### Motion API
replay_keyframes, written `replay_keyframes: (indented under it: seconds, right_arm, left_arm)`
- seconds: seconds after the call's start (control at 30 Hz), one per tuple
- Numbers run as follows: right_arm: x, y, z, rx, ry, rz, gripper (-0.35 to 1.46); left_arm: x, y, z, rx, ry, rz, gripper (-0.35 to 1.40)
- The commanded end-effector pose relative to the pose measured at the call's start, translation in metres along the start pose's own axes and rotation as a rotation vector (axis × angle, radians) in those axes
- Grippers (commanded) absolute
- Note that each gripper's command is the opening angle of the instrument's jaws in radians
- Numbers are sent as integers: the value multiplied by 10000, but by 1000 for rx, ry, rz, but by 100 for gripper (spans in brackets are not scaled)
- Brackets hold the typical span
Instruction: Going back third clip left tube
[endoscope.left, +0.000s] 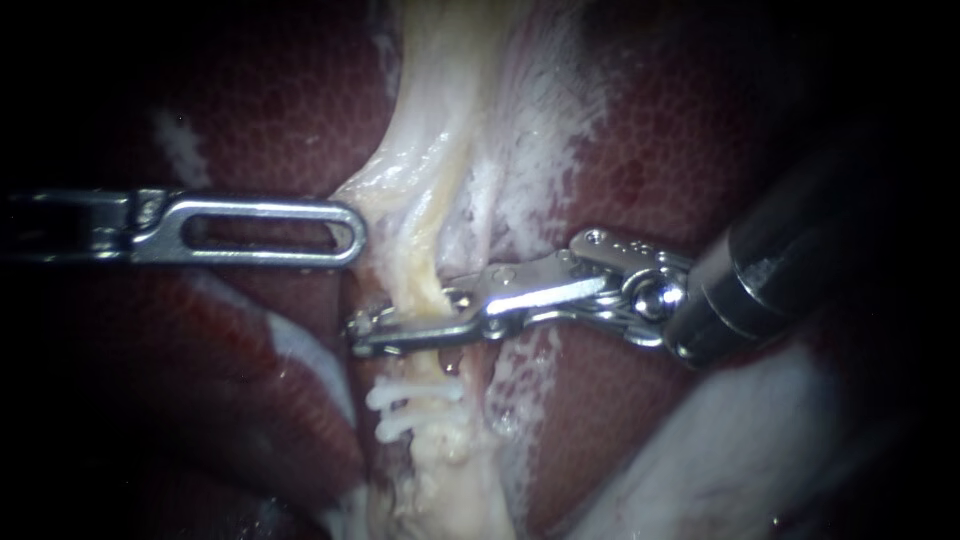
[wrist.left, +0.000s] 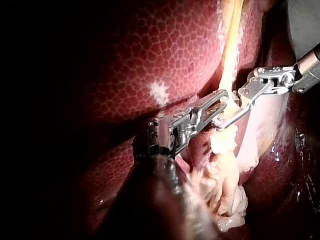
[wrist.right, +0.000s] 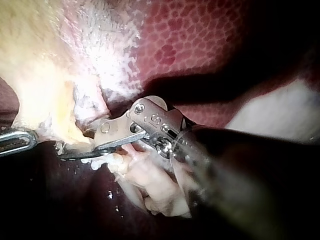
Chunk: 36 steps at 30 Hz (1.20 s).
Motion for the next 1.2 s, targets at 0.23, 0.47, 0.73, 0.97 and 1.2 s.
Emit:
replay_keyframes:
  seconds: [0.23, 0.47, 0.73, 0.97, 1.2]
  right_arm:
    - [1, -1, 0, -3, 1, 1, -35]
    - [1, -2, 1, -5, 3, 1, -35]
    - [4, 1, 6, 10, 36, -113, 41]
    - [3, -2, 6, 19, 48, -262, 53]
    - [5, 0, 6, -17, 42, -450, 60]
  left_arm:
    - [0, 0, 0, 0, 0, 1, -35]
    - [1, 0, 0, 0, 0, 1, -35]
    - [1, 0, 0, 0, 0, 1, -35]
    - [1, 0, -1, 0, 0, 1, -35]
    - [1, 0, -1, 0, 0, 1, -35]
